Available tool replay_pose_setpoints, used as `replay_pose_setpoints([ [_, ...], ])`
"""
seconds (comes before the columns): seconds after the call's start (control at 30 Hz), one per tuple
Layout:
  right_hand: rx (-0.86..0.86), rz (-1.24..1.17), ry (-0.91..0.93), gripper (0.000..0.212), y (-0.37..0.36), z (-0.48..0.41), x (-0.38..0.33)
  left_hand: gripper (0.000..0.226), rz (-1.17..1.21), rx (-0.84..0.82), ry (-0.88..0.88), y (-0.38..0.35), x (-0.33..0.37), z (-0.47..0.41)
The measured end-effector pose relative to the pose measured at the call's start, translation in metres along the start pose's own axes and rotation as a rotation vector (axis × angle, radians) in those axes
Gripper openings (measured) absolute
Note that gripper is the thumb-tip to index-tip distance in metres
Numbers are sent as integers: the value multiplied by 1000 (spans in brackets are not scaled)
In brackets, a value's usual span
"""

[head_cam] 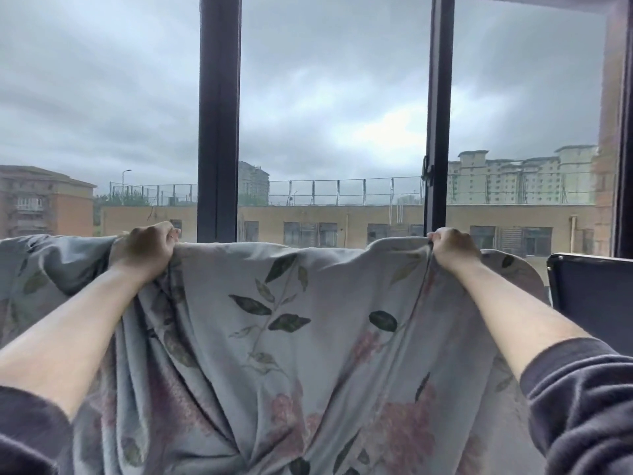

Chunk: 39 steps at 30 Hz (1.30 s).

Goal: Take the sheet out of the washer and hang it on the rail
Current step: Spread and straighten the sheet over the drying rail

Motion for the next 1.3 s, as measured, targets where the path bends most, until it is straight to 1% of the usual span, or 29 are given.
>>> replay_pose_setpoints([
  [0.17,29,-1,-5,33,2,8,2,39,-35,16,-43,0,11,3],
  [0.33,67,35,-25,35,-1,14,-4,36,18,17,7,1,18,1],
  [0.37,57,40,-19,34,-2,15,-7,35,22,39,-27,1,26,2],
  [0.43,24,50,31,33,-3,18,-12,32,59,83,-174,-1,50,4],
  [0.53,-76,73,182,32,-5,23,-14,31,175,20,-411,-12,92,11],
  [0.6,-130,84,264,38,-6,21,-9,27,228,41,-461,-21,104,9],
  [0.7,-130,-30,273,42,-2,6,6,15,333,135,-405,-26,93,-5],
  [0.77,-92,-65,257,46,0,-1,14,16,346,132,-322,-26,71,-14],
  [0.83,-68,-51,227,45,-2,1,13,23,272,95,-193,-26,50,-19],
  [0.9,-15,-29,203,40,-7,15,5,29,182,77,-103,-26,48,-17],
  [0.93,48,-15,212,40,-11,25,4,31,162,91,-95,-27,53,-13],
  [1.0,190,-11,279,52,-23,54,6,35,125,165,-118,-30,75,7],
  [1.03,244,-25,325,54,-30,71,9,39,78,205,-141,-34,86,22],
  [1.1,285,-54,397,46,-48,105,19,51,-31,227,-211,-48,103,58],
  [1.13,282,-59,421,44,-60,123,25,58,-44,211,-238,-59,109,79],
  [1.2,214,-42,444,50,-91,158,40,67,-13,145,-253,-84,113,121],
  [1.3,24,101,450,59,-143,220,68,62,34,39,-250,-115,114,194],
])
Point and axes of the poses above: each hand's wrist, its own z-axis away from the middle knuckle, its own y-axis out of the back of the hand, x = y × z, the point moved 2 cm from there along -z, towards the middle knuckle, and after that the axes turned 15 degrees about -y, right-handed, at the moved point
